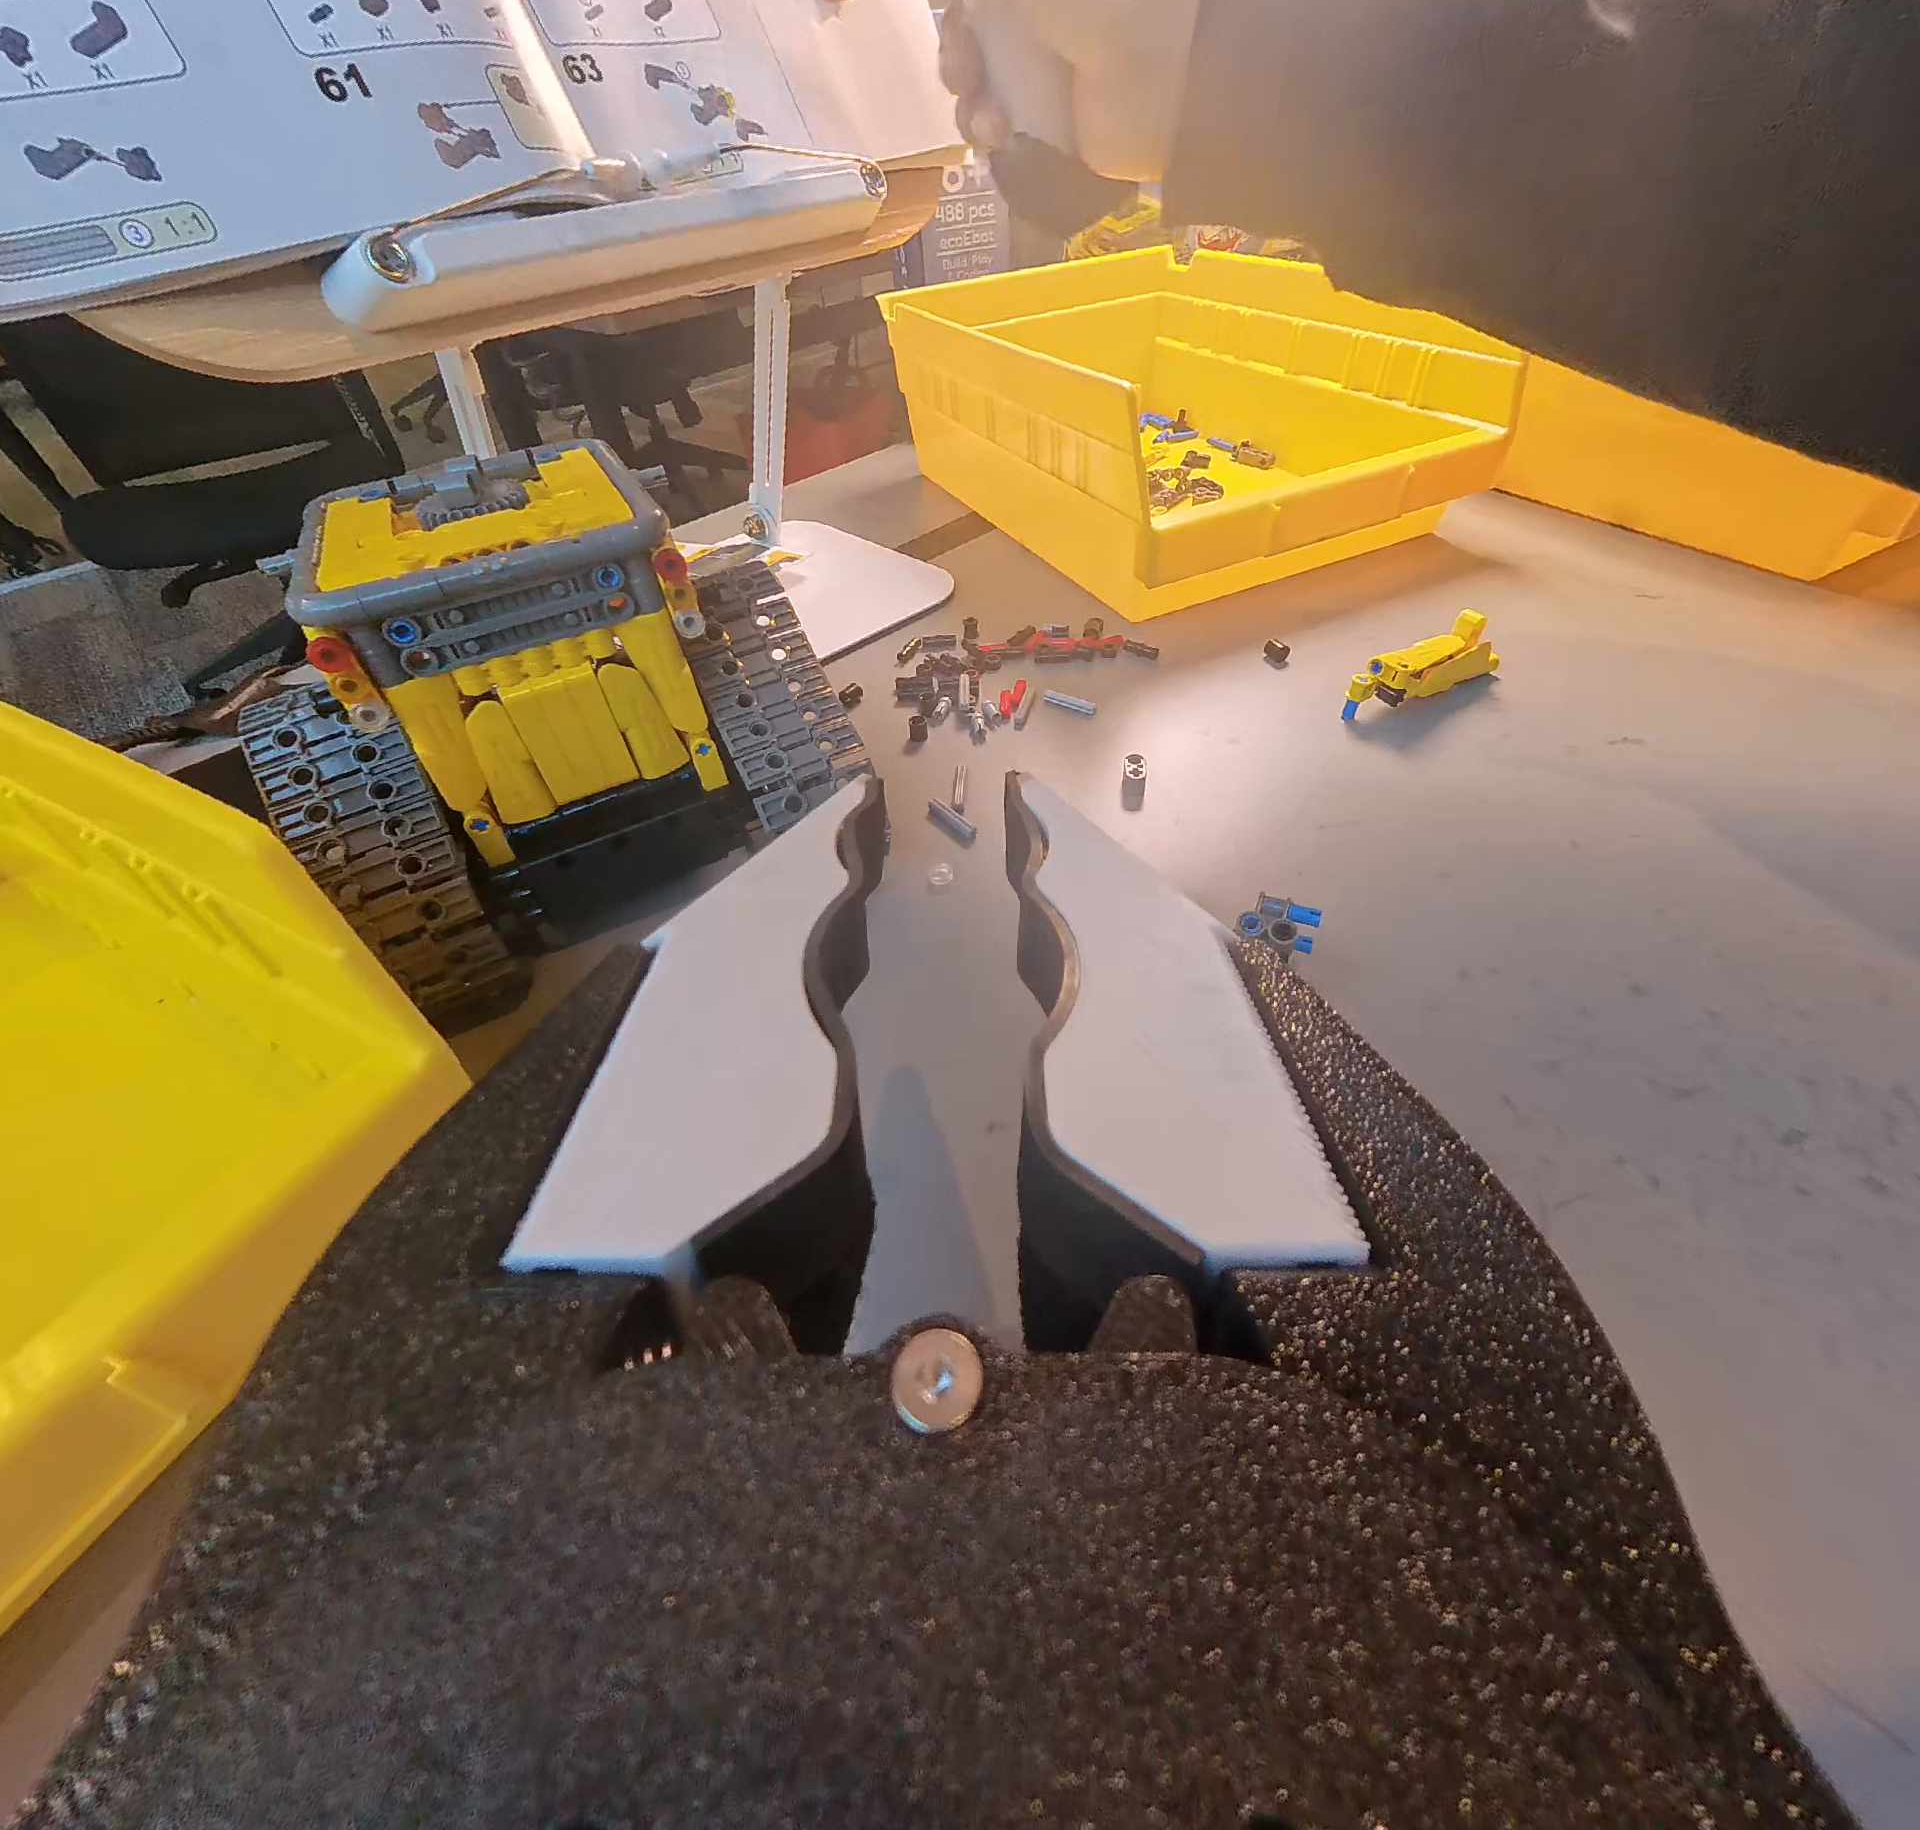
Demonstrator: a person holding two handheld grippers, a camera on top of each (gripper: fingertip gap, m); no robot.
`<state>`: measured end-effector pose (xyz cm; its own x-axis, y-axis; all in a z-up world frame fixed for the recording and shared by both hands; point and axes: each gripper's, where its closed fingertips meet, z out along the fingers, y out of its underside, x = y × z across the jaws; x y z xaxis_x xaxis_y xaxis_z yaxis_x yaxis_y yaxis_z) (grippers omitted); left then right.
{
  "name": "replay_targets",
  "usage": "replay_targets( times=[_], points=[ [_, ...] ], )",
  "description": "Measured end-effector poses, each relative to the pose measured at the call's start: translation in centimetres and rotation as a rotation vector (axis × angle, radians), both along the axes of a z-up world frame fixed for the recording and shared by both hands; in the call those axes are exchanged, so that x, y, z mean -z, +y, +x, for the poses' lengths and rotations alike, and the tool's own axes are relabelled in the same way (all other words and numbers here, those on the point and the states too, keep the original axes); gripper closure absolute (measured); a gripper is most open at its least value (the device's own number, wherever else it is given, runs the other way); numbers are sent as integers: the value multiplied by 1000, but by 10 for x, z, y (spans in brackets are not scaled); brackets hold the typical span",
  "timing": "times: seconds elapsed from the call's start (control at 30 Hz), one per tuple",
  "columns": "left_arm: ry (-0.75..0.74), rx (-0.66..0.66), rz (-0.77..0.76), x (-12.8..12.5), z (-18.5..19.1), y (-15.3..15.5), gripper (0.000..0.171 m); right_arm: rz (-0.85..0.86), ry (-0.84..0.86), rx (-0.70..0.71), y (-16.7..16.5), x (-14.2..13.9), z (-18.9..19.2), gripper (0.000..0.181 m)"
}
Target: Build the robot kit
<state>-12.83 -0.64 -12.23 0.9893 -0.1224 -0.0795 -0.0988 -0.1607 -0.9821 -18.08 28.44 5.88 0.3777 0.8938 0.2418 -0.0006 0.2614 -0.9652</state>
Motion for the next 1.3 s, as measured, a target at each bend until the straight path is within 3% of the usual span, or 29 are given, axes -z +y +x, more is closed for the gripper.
replay_targets(
  times=[0.23, 0.47, 0.53, 0.63, 0.7, 0.77, 0.83, 0.9, 0.97, 1.03, 1.13, 1.3],
  points=[
    [5, -1, -2, 1, 1, 1, 149, -78, 131, -92, -49, -5, 61, 164],
    [15, 9, 4, -6, 5, -1, 150, -140, 7, -194, -107, 45, 115, 161],
    [50, 10, 29, -30, 5, -9, 150, -145, -40, -230, -128, 60, 132, 161],
    [169, -43, 12, -99, -19, -46, 145, -126, -107, -264, -151, 78, 161, 162],
    [194, -180, -16, -143, -69, -92, 146, -99, -159, -263, -159, 90, 180, 162],
    [180, -355, -83, -163, -136, -145, 154, -81, -199, -263, -164, 99, 197, 162],
    [141, -536, -259, -143, -208, -197, 157, -74, -212, -249, -165, 105, 211, 162],
    [-29, -617, -532, -83, -256, -239, 147, -103, -200, -245, -167, 110, 220, 162],
    [-169, -622, -701, -28, -275, -260, 148, -129, -177, -249, -170, 112, 225, 162],
    [-284, -631, -796, 14, -284, -268, 146, -130, -167, -250, -173, 114, 227, 162],
    [-377, -642, -900, 54, -292, -269, 143, -109, -190, -252, -175, 117, 227, 162],
    [-375, -629, -1028, 88, -291, -272, 151, -103, -200, -251, -175, 118, 236, 162]
  ],
)
